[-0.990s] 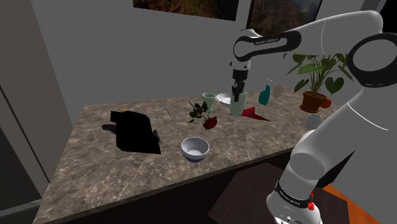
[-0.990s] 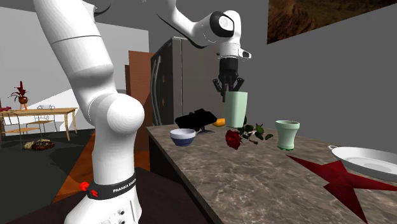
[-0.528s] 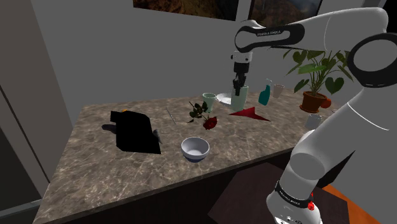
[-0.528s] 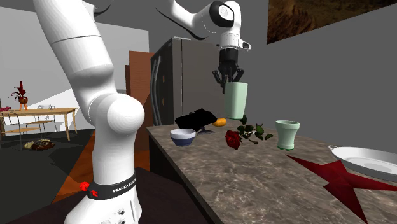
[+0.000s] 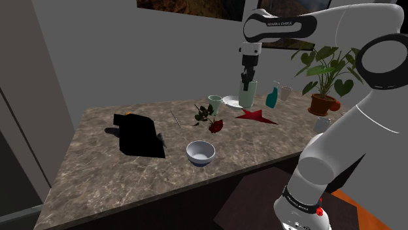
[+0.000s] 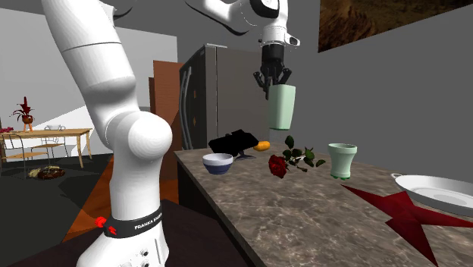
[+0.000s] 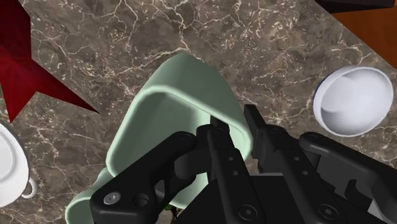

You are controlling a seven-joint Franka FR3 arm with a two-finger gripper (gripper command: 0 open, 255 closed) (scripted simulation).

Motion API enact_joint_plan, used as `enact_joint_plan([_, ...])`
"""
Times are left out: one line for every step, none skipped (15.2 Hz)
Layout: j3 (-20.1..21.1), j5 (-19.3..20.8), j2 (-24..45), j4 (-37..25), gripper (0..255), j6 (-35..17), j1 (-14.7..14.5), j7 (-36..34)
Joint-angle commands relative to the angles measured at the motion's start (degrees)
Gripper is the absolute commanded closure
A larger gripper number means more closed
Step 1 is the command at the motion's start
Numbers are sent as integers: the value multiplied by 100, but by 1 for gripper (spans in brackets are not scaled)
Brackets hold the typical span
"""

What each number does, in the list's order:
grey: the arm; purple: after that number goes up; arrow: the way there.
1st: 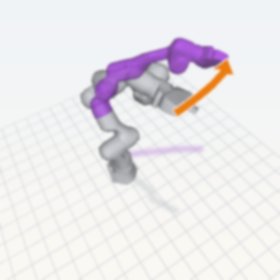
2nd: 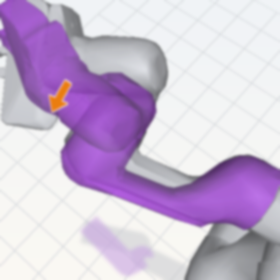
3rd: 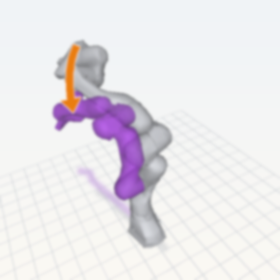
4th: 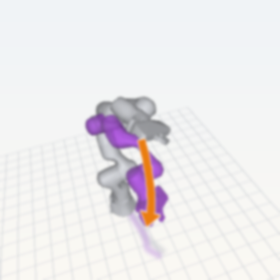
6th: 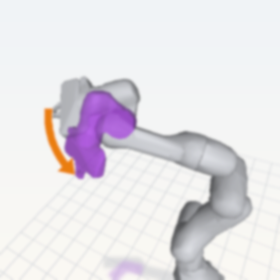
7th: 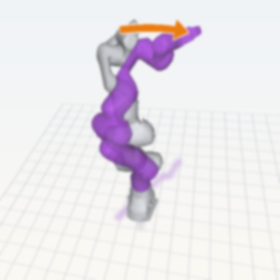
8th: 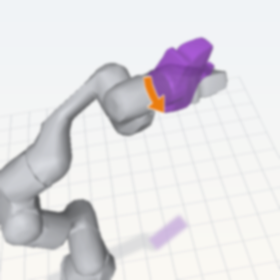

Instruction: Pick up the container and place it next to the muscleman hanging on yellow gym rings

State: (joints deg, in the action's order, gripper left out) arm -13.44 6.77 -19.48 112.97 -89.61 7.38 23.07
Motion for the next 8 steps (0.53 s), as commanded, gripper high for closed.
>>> enact_joint_plan([101, -37, -38, -15, 255, 64, -51, -140])
enact_joint_plan([199, -74, -76, 26, 255, 72, -101, -284])
enact_joint_plan([298, -113, -107, 61, 255, 80, -151, -427])
enact_joint_plan([396, -155, -133, 90, 255, 87, -201, -569])
enact_joint_plan([494, -198, -152, 112, 255, 93, -252, -710])
enact_joint_plan([591, -242, -165, 129, 255, 98, -304, -851])
enact_joint_plan([688, -288, -172, 139, 255, 102, -355, -991])
enact_joint_plan([784, -334, -172, 143, 255, 106, -408, -1132])
